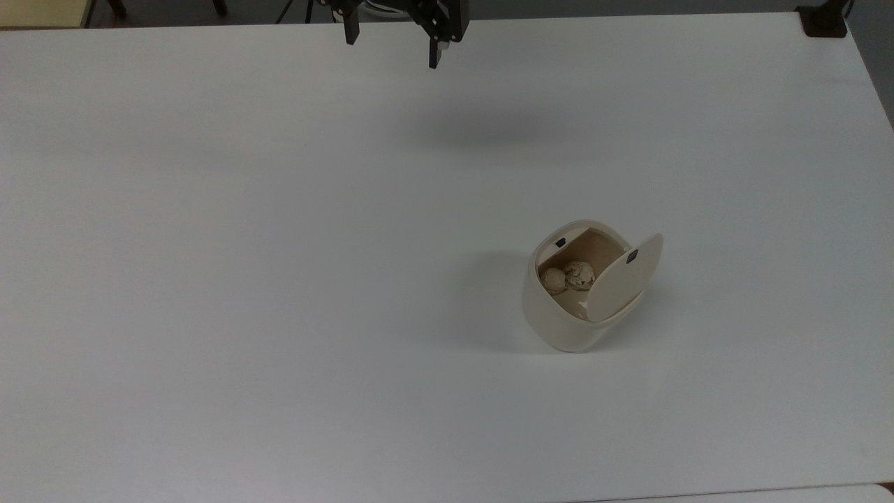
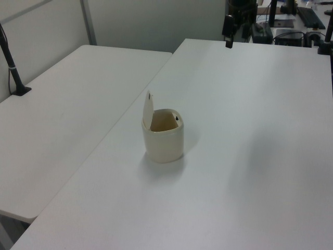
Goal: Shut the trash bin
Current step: 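Lower the gripper toward the raised lid of the cream bin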
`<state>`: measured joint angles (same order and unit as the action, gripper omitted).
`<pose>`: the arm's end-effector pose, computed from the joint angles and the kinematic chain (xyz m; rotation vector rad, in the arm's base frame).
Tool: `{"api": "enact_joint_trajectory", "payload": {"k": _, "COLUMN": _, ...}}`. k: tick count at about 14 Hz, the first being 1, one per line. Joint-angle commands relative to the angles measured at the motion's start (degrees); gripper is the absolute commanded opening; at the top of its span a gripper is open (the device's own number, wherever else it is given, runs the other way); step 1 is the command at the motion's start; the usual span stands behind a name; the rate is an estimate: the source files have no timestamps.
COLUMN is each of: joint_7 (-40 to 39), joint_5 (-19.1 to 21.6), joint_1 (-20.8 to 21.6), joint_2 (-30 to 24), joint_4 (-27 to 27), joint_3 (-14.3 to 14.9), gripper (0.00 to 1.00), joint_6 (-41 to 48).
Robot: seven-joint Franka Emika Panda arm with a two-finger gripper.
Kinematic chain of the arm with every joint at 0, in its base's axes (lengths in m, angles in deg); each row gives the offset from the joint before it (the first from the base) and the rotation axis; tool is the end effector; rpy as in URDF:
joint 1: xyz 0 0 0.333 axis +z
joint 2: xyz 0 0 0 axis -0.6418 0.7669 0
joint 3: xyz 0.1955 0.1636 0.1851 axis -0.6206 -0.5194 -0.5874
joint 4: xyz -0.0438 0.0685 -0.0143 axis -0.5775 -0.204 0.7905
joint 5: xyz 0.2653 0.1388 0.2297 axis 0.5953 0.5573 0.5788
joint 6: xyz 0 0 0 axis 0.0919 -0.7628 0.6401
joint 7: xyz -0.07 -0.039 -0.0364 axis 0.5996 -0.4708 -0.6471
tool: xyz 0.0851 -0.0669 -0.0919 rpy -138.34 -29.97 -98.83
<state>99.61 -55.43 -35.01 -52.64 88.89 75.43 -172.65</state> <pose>0.5609 0.0633 0.5777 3.0784 -0.4974 0.1780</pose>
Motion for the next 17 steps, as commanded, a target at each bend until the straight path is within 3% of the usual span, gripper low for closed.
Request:
{"api": "enact_joint_trajectory", "payload": {"k": 1, "joint_7": 6.8, "joint_5": 0.5, "joint_1": 2.6, "joint_2": 2.8, "joint_4": -3.8, "joint_3": 0.1, "gripper": 1.00, "joint_6": -4.0}}
{"api": "enact_joint_trajectory", "payload": {"k": 4, "joint_7": 12.4, "joint_5": 0.4, "joint_1": 4.7, "joint_2": 5.2, "joint_4": -4.0, "joint_3": 0.1, "gripper": 0.80, "joint_6": -11.4}}
{"api": "enact_joint_trajectory", "payload": {"k": 7, "joint_7": 15.4, "joint_5": 0.3, "joint_1": 7.0, "joint_2": 8.3, "joint_4": -5.9, "joint_3": 0.2, "gripper": 0.35, "joint_6": -13.4}}
{"api": "enact_joint_trajectory", "payload": {"k": 10, "joint_7": 17.2, "joint_5": 0.7, "joint_1": 7.9, "joint_2": 10.6, "joint_4": -6.9, "joint_3": 0.1, "gripper": 0.05, "joint_6": -17.8}}
{"api": "enact_joint_trajectory", "payload": {"k": 11, "joint_7": 18.2, "joint_5": 0.7, "joint_1": 8.6, "joint_2": 11.4, "joint_4": -7.1, "joint_3": 0.1, "gripper": 0.00, "joint_6": -19.6}}
{"api": "enact_joint_trajectory", "payload": {"k": 17, "joint_7": 26.2, "joint_5": 0.9, "joint_1": 10.1, "joint_2": 17.6, "joint_4": -10.2, "joint_3": 0.1, "gripper": 0.00, "joint_6": -29.8}}
